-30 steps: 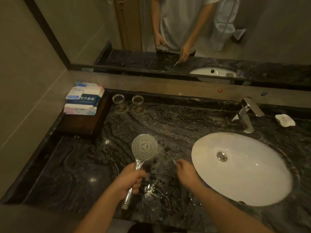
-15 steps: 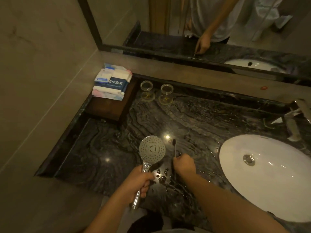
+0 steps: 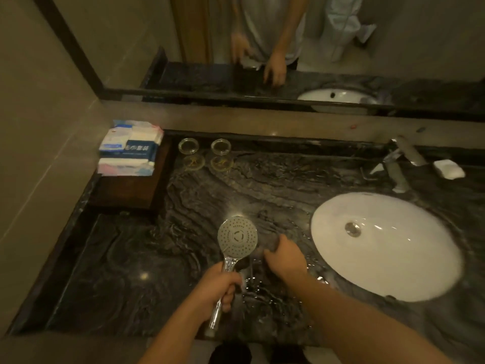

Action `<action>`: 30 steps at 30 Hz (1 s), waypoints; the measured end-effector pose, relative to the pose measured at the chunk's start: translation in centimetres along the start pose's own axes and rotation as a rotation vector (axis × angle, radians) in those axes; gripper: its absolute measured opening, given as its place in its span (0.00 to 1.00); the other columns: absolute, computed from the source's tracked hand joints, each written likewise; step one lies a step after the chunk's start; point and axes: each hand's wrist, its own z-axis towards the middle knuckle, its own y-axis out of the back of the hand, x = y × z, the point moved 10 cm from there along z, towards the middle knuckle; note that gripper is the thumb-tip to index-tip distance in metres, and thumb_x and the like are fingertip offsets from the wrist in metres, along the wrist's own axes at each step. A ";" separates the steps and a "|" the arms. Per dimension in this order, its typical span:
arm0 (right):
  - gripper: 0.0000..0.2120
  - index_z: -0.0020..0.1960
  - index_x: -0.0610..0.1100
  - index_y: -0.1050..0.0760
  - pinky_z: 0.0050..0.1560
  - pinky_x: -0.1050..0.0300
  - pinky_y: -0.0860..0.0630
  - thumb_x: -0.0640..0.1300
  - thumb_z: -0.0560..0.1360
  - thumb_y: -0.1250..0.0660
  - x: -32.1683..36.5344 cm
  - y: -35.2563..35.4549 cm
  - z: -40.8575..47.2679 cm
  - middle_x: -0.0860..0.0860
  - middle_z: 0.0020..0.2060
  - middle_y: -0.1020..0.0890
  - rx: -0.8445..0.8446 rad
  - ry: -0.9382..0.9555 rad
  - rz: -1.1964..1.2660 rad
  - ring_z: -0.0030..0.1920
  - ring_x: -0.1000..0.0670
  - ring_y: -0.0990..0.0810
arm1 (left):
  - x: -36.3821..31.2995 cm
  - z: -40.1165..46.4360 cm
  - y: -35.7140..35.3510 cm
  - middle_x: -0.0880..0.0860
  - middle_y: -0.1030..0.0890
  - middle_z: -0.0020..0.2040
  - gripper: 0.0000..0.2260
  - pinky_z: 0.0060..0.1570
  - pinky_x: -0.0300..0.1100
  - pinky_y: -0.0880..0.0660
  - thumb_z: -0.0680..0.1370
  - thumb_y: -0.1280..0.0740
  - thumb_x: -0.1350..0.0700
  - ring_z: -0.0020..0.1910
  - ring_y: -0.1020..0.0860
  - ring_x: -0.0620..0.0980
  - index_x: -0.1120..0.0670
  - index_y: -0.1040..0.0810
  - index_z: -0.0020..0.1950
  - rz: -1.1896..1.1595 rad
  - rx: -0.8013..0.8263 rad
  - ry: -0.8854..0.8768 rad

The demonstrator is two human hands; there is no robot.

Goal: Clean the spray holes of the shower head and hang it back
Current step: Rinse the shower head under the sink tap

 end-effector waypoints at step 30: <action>0.28 0.76 0.55 0.38 0.71 0.44 0.34 0.57 0.77 0.38 -36.9 25.5 -9.7 0.47 0.77 0.41 -0.334 0.020 -0.105 0.76 0.43 0.45 | 3.5 -4.6 -41.6 0.54 0.32 0.28 0.09 0.22 0.37 0.38 0.76 0.34 0.66 0.22 0.37 0.48 0.56 0.33 0.44 0.223 0.290 -0.044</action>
